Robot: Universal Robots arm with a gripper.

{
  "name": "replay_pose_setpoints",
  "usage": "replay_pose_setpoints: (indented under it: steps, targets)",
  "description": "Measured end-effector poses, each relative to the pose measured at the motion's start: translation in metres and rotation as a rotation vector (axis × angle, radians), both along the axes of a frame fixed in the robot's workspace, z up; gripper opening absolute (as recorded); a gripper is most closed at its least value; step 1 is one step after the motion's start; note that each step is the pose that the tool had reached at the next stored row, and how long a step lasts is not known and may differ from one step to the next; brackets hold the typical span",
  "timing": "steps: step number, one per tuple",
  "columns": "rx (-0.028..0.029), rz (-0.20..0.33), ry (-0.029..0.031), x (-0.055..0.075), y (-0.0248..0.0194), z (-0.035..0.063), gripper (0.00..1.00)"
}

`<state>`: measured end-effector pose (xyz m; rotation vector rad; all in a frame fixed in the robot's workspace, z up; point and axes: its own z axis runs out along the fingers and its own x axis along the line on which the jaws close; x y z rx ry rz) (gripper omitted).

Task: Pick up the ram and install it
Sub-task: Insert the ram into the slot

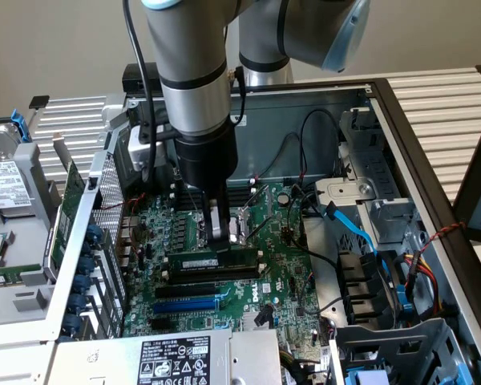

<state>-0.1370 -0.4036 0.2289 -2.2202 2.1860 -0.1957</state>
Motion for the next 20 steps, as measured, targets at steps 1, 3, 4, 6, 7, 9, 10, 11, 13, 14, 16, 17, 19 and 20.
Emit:
replay_pose_setpoints:
  steps: [1, 3, 4, 6, 7, 9, 10, 11, 13, 14, 16, 17, 19, 20]
  targets:
    - [-0.0002, 0.000, -0.0002, -0.0002, 0.0000, -0.0003, 0.14]
    - [-0.0007, 0.000, -0.0005, -0.0002, 0.0000, -0.0008, 0.14]
    - [-0.0007, 0.000, -0.0010, -0.0003, 0.0003, -0.0009, 0.14]
    - [-0.0009, 0.000, -0.0017, -0.0003, 0.0006, -0.0011, 0.14]
    - [-0.0010, 0.000, -0.0020, -0.0002, 0.0007, -0.0011, 0.14]
    - [-0.0013, 0.000, -0.0032, -0.0002, 0.0007, -0.0012, 0.14]
    - [-0.0014, 0.000, -0.0037, -0.0002, 0.0007, -0.0012, 0.14]
    - [-0.0016, 0.000, -0.0045, -0.0002, 0.0007, -0.0012, 0.14]
    - [-0.0019, 0.000, -0.0060, -0.0004, 0.0006, -0.0012, 0.14]
    - [-0.0019, 0.000, -0.0064, -0.0006, 0.0006, -0.0012, 0.14]
    - [-0.0021, 0.000, -0.0071, -0.0011, 0.0006, -0.0012, 0.14]
    - [-0.0023, 0.000, -0.0075, -0.0014, 0.0006, -0.0013, 0.14]
    - [-0.0025, 0.000, -0.0087, -0.0021, 0.0006, -0.0013, 0.14]
    - [-0.0027, 0.000, -0.0095, -0.0022, 0.0006, -0.0013, 0.14]
